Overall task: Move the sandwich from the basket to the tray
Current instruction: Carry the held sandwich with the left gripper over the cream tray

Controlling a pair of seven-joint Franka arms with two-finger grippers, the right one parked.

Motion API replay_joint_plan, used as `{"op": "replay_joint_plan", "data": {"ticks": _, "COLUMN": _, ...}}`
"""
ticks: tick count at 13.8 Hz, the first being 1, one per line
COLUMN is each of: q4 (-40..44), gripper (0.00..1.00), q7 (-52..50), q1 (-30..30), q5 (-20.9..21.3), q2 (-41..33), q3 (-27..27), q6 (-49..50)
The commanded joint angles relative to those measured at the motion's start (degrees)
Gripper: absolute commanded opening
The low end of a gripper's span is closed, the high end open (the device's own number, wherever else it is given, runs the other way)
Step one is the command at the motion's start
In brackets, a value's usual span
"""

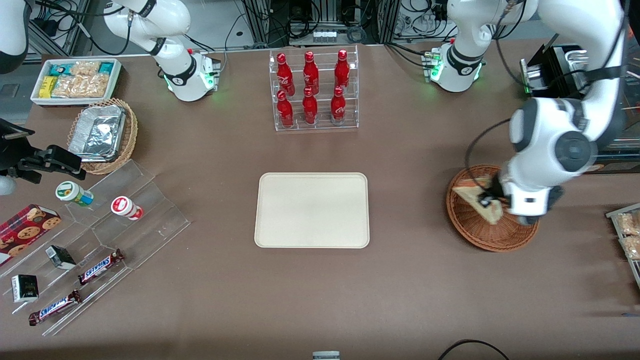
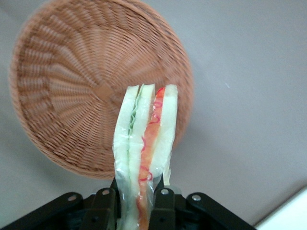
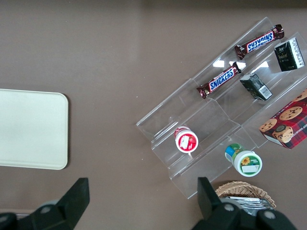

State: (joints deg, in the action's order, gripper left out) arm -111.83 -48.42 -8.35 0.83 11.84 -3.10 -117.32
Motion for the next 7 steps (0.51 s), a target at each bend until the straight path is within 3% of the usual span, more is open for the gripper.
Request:
{"op": "replay_joint_plan", "data": {"ticks": 1, "q4": 2.8, "gripper": 0.26, "q7": 3.5, "q1": -6.0, "q5": 0.5, "q2": 2.7, "q3": 0.6, "q6": 1.0}}
{"op": "replay_joint_plan", "data": {"ticks": 3, "q4": 5.5, "gripper": 0.19, "q7": 5.1, "q1": -11.1, "q5": 0.5, "q2": 4.9, "q3": 0.6, "q6": 1.1}}
{"op": "replay_joint_plan", "data": {"ticks": 7, "q4": 12.8, "gripper": 0.20, "q7": 6.1, "q1": -20.4, "q5": 0.3, "q2": 11.5, "q3": 0.7, "q6": 1.0}}
